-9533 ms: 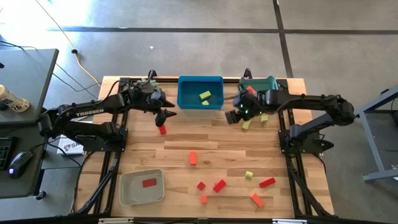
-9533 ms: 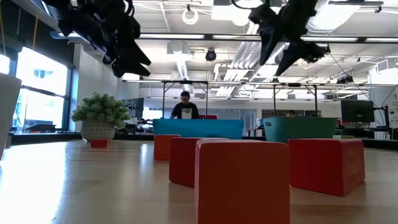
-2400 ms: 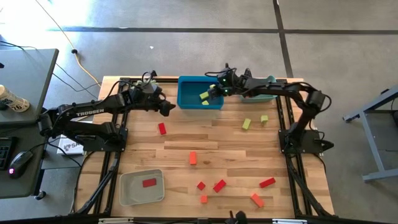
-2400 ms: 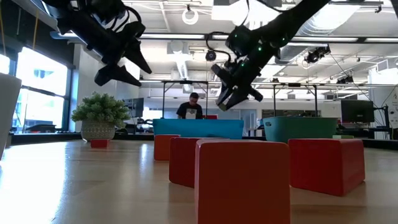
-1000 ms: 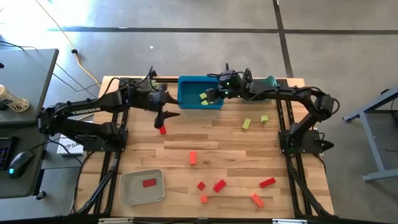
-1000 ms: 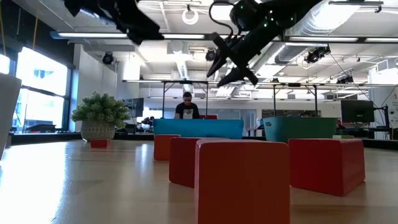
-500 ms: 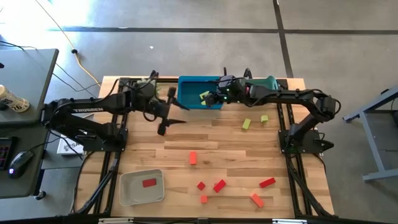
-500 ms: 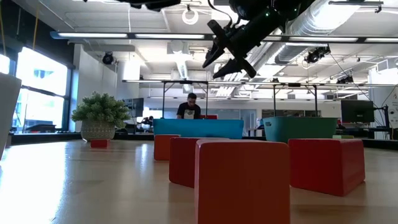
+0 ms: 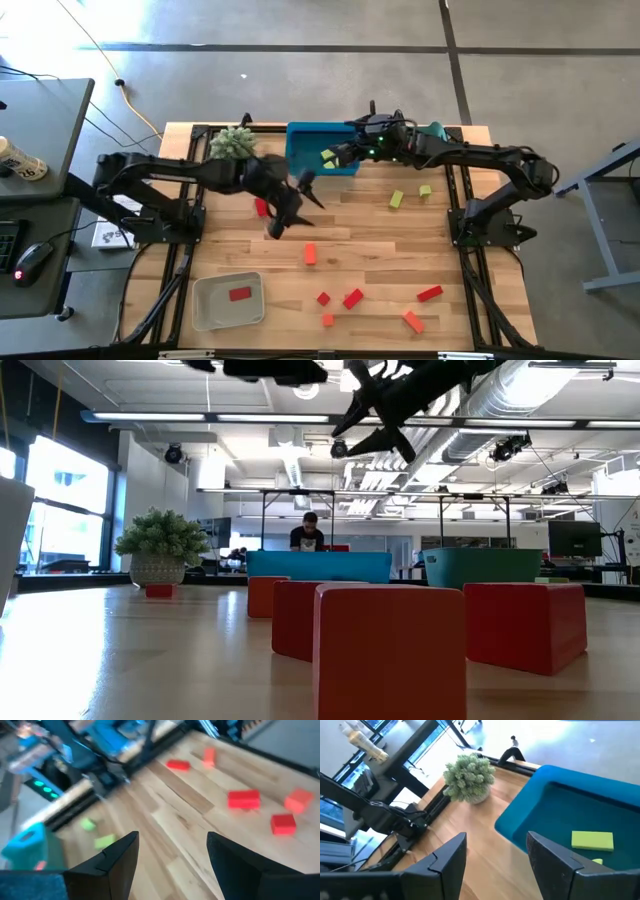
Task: Sort & place blocks by color
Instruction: Put the orange block into the green bin
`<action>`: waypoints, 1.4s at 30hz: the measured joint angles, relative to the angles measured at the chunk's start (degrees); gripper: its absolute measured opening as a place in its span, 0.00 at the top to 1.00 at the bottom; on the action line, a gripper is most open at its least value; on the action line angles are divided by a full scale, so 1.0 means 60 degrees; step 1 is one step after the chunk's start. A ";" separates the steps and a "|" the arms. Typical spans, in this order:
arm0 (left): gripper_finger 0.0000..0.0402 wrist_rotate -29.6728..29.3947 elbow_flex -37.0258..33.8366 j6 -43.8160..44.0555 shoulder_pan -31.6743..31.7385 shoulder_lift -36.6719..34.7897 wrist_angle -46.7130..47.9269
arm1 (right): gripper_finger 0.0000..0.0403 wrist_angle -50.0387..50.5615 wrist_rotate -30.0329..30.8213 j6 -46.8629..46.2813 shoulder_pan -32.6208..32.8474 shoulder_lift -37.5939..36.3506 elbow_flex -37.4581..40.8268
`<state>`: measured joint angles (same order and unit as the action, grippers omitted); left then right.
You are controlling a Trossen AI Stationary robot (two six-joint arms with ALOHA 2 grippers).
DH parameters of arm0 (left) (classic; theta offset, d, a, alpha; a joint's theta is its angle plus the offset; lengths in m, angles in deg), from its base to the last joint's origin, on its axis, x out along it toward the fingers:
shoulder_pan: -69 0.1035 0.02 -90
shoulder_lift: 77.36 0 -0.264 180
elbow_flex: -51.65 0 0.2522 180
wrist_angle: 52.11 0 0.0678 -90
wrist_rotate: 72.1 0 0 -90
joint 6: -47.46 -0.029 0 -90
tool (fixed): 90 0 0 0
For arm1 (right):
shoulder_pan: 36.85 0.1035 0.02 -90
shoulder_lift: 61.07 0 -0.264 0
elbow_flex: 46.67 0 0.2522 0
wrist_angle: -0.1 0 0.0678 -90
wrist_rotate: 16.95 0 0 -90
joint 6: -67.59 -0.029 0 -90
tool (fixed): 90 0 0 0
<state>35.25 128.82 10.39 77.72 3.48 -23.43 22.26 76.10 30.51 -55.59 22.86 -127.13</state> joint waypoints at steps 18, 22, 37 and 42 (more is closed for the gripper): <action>0.45 -0.0011 -0.0011 -0.2307 -0.1408 0.2591 0.0549 | 0.52 0.1563 0.0124 0.0153 0.0007 -0.0249 -0.0004; 0.45 -0.0035 -0.0011 -0.2823 -0.1505 0.3099 0.0618 | 0.52 0.1625 0.0132 0.0150 0.0007 -0.0249 -0.0004; 0.45 -0.1192 -0.0026 -0.3870 -0.1639 0.4196 0.0988 | 0.52 0.1767 0.0426 0.0150 0.0007 -0.0249 -0.0004; 0.45 -0.1731 -0.0024 -0.4433 -0.1633 0.4332 0.1036 | 0.52 0.1774 0.0428 0.0148 0.0007 -0.0249 -0.0004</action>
<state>24.87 128.68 -16.20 67.92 29.47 -17.21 32.90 78.67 31.39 -55.54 21.37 -127.15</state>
